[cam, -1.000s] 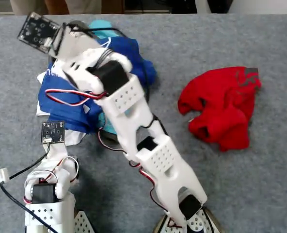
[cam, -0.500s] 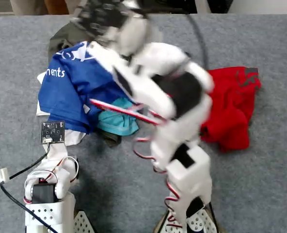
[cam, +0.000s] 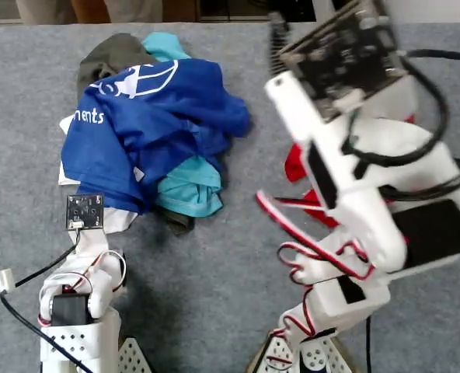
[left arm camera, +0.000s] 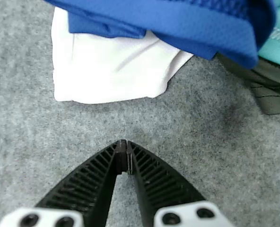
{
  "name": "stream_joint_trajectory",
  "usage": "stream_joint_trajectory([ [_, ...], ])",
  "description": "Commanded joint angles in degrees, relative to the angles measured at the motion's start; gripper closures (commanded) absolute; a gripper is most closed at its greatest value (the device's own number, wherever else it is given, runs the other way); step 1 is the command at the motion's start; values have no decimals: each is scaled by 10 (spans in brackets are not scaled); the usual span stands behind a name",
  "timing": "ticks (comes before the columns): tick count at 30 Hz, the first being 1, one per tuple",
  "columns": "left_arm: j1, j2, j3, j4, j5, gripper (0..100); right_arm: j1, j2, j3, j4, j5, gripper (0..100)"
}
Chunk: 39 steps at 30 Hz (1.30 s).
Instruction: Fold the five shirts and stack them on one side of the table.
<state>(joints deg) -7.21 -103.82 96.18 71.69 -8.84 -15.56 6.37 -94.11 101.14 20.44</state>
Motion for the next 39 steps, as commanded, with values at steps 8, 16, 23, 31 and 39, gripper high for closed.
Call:
stream_joint_trajectory([
  [8, 2, -4, 7, 2, 0, 981, 49, -24, -7, 12, 3, 728],
  [16, 2, -4, 7, 2, 0, 981, 49, -29, -13, 12, 4, 728],
  [23, 2, -4, 7, 2, 0, 981, 48, -84, -7, 12, 4, 728],
  [31, 2, -4, 7, 2, 0, 981, 49, -119, 83, 13, 4, 728],
  [39, 2, -4, 7, 2, 0, 981, 49, -172, 253, 13, 4, 728],
])
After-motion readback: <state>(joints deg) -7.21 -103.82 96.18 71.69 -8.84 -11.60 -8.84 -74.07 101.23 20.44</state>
